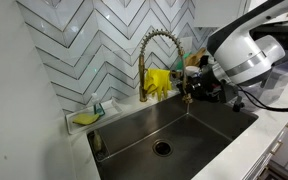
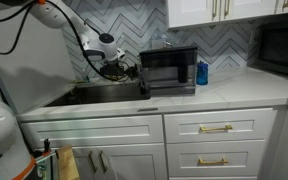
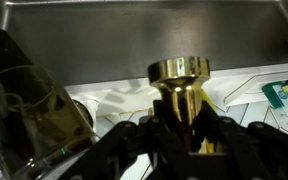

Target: Move the faucet to the right

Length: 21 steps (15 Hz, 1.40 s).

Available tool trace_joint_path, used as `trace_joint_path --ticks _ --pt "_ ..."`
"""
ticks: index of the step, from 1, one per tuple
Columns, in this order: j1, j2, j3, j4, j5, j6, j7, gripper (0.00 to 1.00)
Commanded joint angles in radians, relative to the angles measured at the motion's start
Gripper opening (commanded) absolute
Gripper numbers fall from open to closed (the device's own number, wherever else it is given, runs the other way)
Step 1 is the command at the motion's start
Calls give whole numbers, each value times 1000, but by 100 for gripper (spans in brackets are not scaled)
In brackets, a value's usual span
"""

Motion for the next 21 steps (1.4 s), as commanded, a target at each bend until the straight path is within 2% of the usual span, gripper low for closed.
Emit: trace_joint_path --ticks 1,6,7,15,21 --pt "-1 57 -4 28 -28 -15 6 14" --pt "4 109 -13 77 -121 -53 40 14" --pt "-11 120 4 90 -157 -60 59 14" --pt "-22 195 11 190 -387 -98 187 14" --pt "-38 221 43 251 -469 -92 200 14"
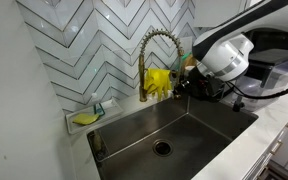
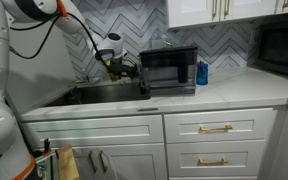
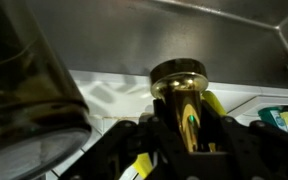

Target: Move the faucet to the right

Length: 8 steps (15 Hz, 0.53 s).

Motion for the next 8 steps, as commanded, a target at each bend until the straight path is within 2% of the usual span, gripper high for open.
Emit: trace_joint_path --ticks 1,8 --pt "-24 29 22 29 -88 -19 52 14" --pt "-40 -24 31 -1 -242 -16 174 14"
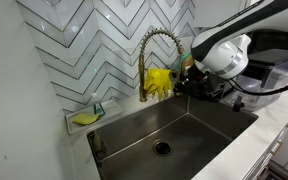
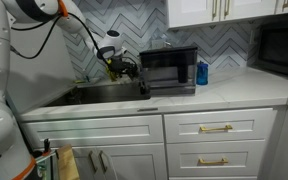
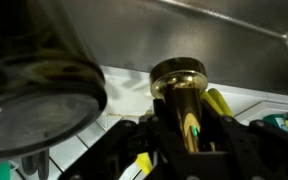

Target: Move the faucet to the right

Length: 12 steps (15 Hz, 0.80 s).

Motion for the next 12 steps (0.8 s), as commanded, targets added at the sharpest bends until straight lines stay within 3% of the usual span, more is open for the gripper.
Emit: trace_joint_path --ticks 1,12 --pt "-28 -37 20 -31 -98 -15 90 14" --pt "-53 -46 70 -7 -223 -55 129 14"
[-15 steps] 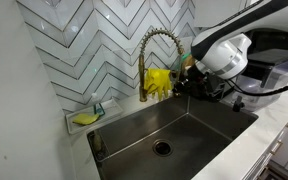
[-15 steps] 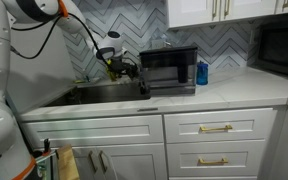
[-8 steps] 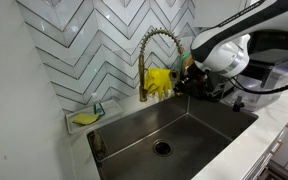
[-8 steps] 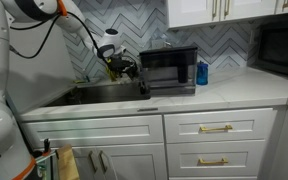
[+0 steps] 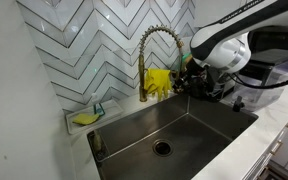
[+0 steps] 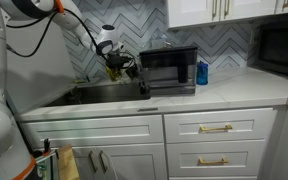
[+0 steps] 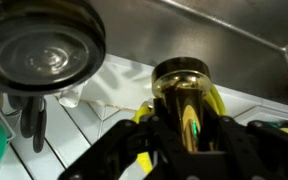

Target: Move the faucet to the right

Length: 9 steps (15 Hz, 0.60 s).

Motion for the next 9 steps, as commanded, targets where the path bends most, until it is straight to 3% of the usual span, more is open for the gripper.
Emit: trace_joint_path --ticks 1,2,4,9 --pt "-23 -13 25 -9 -39 -41 34 41" --pt "-23 -26 22 -19 -49 -36 45 65" --pt "-23 -54 20 -33 -48 -32 72 68" --pt "-15 -170 7 -93 -54 -87 241 100"
